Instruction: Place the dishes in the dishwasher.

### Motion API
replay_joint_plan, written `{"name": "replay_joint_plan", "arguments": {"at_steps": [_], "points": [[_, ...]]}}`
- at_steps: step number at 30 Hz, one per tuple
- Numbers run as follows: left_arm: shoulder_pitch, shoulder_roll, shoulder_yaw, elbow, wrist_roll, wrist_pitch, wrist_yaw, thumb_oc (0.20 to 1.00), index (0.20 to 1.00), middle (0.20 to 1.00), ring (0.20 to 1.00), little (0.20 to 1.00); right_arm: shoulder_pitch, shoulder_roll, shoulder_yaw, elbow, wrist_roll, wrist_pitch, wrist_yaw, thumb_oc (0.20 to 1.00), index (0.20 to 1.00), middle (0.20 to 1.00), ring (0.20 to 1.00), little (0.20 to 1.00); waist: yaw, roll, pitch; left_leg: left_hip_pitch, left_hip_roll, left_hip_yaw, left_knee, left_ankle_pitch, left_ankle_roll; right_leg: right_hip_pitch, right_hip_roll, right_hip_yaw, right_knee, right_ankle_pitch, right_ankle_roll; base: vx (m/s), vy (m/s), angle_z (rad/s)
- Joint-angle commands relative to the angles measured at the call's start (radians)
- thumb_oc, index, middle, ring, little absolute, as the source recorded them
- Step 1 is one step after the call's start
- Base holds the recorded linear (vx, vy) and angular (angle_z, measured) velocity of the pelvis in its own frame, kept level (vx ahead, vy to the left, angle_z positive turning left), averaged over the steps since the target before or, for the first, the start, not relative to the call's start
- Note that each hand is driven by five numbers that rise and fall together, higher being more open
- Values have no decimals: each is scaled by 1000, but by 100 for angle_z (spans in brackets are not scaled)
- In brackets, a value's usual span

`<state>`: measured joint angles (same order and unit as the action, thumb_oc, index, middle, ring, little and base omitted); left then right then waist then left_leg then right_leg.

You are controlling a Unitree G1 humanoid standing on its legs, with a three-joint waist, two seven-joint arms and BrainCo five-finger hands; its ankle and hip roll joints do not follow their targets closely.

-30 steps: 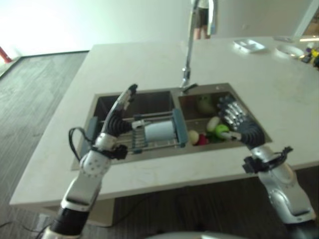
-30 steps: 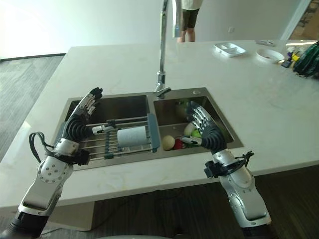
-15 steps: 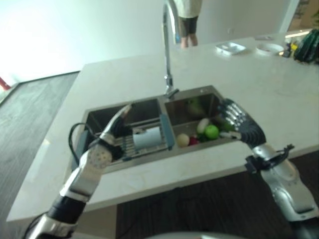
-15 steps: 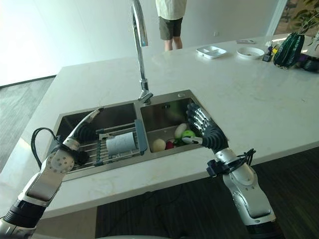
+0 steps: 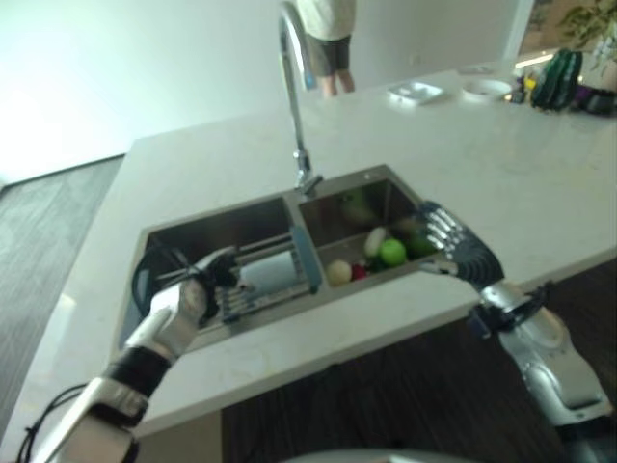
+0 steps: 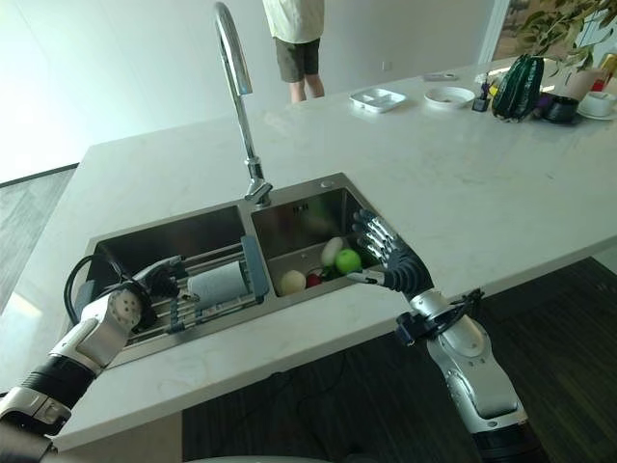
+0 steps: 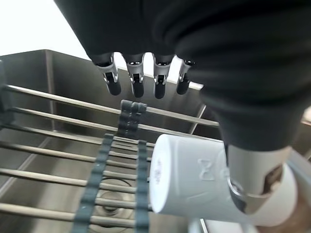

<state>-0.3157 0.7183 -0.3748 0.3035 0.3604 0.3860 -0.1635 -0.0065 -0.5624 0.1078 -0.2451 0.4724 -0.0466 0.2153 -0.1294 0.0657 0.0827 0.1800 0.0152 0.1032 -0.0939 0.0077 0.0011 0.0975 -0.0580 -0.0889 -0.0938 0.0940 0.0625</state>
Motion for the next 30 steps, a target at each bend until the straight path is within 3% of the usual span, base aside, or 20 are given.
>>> {"name": "replay_joint_plan", "arguments": {"at_steps": [1,30], "points": [[-106,37,-7,48,74,-40,47,1000,1000,1000,1000,1000,-93,-19,-13,-20,20,-43,10,1000,1000,1000,1000,1000,10,-31,-9,5,-17,50,7,-72,6,49,-12,-22,6,-87,64,7,13,-6],[-144,-15,-51,271,229,-94,53,1000,1000,1000,1000,1000,-88,-31,-51,-18,10,-33,46,1000,1000,1000,1000,1000,-35,-44,-12,28,-23,95,7,-91,18,48,4,37,6,-81,67,2,8,-7]]}}
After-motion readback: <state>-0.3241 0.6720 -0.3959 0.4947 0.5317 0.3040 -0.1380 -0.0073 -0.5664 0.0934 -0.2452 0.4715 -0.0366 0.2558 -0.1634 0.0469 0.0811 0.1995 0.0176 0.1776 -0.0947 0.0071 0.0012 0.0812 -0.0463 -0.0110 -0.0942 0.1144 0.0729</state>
